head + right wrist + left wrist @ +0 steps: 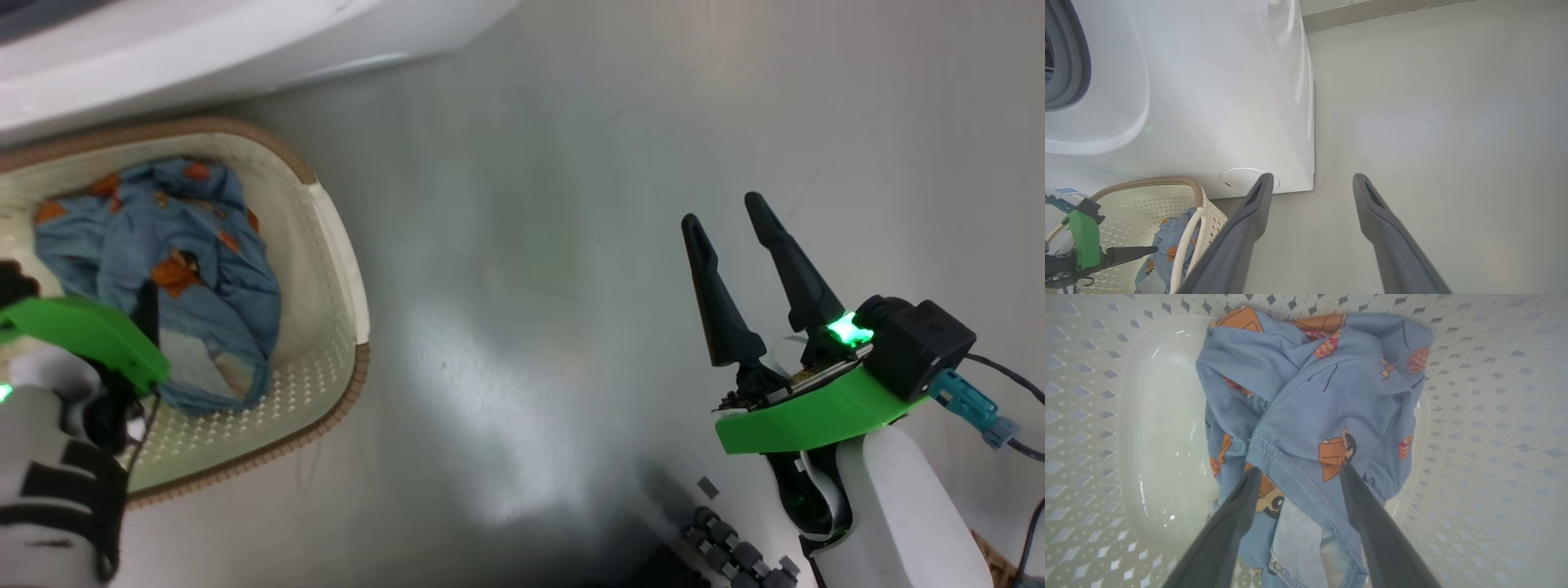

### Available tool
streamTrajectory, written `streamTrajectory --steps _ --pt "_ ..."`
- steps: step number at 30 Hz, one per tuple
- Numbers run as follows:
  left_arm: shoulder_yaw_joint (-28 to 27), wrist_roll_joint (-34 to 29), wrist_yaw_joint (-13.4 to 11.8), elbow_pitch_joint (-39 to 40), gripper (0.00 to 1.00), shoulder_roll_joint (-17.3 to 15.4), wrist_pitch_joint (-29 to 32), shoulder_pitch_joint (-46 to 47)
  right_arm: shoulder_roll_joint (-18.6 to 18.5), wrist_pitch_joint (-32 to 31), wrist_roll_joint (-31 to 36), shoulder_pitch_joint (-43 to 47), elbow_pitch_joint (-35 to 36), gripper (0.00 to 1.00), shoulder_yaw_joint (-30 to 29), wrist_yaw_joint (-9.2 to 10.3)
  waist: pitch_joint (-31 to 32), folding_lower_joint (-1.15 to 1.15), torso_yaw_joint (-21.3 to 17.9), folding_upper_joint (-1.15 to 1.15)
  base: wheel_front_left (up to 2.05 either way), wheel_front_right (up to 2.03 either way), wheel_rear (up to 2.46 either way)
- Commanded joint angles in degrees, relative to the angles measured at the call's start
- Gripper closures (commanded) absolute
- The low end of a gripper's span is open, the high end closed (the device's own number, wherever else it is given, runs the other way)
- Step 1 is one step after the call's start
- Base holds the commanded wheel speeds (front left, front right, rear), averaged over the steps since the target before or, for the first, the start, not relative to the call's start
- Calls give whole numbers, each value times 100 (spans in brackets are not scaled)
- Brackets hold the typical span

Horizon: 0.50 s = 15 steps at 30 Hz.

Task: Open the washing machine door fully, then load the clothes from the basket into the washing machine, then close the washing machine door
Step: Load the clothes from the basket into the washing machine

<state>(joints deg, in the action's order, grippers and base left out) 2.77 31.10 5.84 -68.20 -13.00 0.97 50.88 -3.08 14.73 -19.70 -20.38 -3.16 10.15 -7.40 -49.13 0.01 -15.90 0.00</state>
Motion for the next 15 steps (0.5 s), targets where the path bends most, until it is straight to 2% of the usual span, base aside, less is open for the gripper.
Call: streamTrajectory --steps 1,15 --pt "-114 68 12 -21 0 -265 -67 -10 20 27 82 102 161 0 65 -9 -239 -1 -67 0 0 0 0" --pt "77 -37 15 -343 0 -505 -135 716 20 27 36 54 401 0 38 -9 -802 -1 -132 0 0 0 0"
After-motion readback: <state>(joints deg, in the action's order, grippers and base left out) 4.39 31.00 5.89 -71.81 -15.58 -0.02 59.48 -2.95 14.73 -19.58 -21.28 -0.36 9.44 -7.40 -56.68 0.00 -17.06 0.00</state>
